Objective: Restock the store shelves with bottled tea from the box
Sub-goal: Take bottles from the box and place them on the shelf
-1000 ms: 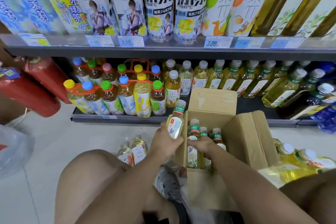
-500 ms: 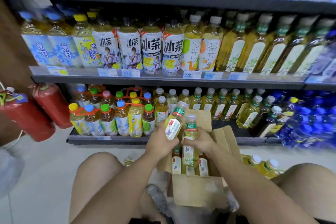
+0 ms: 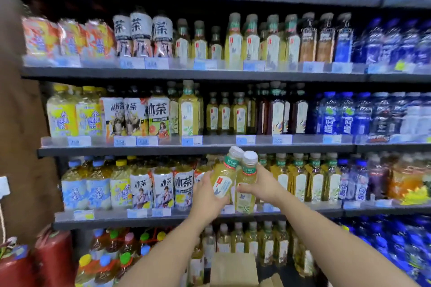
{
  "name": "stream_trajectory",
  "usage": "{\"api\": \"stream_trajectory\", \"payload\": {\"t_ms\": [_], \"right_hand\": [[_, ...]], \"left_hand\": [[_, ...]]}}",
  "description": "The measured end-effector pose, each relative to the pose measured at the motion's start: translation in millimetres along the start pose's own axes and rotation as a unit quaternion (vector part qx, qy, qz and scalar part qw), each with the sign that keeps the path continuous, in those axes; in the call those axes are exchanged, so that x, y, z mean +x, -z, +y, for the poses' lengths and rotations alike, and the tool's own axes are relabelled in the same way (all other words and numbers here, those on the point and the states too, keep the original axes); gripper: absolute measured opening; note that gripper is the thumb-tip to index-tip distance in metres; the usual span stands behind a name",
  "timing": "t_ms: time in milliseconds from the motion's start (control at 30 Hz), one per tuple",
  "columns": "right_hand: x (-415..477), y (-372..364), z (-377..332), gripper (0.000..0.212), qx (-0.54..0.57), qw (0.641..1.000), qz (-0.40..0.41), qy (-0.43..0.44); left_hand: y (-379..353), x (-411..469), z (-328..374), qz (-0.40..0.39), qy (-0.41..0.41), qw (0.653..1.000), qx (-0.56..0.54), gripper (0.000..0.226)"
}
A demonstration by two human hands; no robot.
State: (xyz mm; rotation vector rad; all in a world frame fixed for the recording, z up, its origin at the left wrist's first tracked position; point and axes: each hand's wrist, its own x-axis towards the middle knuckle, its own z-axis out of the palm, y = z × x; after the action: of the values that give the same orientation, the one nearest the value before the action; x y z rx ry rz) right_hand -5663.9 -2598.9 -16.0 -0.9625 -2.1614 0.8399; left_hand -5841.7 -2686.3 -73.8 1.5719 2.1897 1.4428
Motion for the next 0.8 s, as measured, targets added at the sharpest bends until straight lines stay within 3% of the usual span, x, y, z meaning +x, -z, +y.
{"api": "stream_trajectory", "payload": {"t_ms": [267,400,667,800], "right_hand": [[78.0,79.9,-94.9,0.062,-0.043,0.986,0.095,0.130],[125.4,94.7,-108.2,0.069,-0.045,0.982,0.090,0.159],[220.5,77.3,-76.7,0.067,-0.027,0.991,0.058,0.115],[267.4,61.5,-50.1,0.063,0.021,0.997,0.017,0.069]], "left_hand": [[48.4,113.6,83.3,0.039,-0.043,0.996,-0.062,0.087],[53.8,166.9,95.2,0.070,-0.054,0.995,-0.044,0.095],[33.9,252.2,78.2,0.044,-0.015,0.998,-0.038,0.082],[21.5,291.2,62.4,-0.001,0.040,0.999,0.003,0.094]]}}
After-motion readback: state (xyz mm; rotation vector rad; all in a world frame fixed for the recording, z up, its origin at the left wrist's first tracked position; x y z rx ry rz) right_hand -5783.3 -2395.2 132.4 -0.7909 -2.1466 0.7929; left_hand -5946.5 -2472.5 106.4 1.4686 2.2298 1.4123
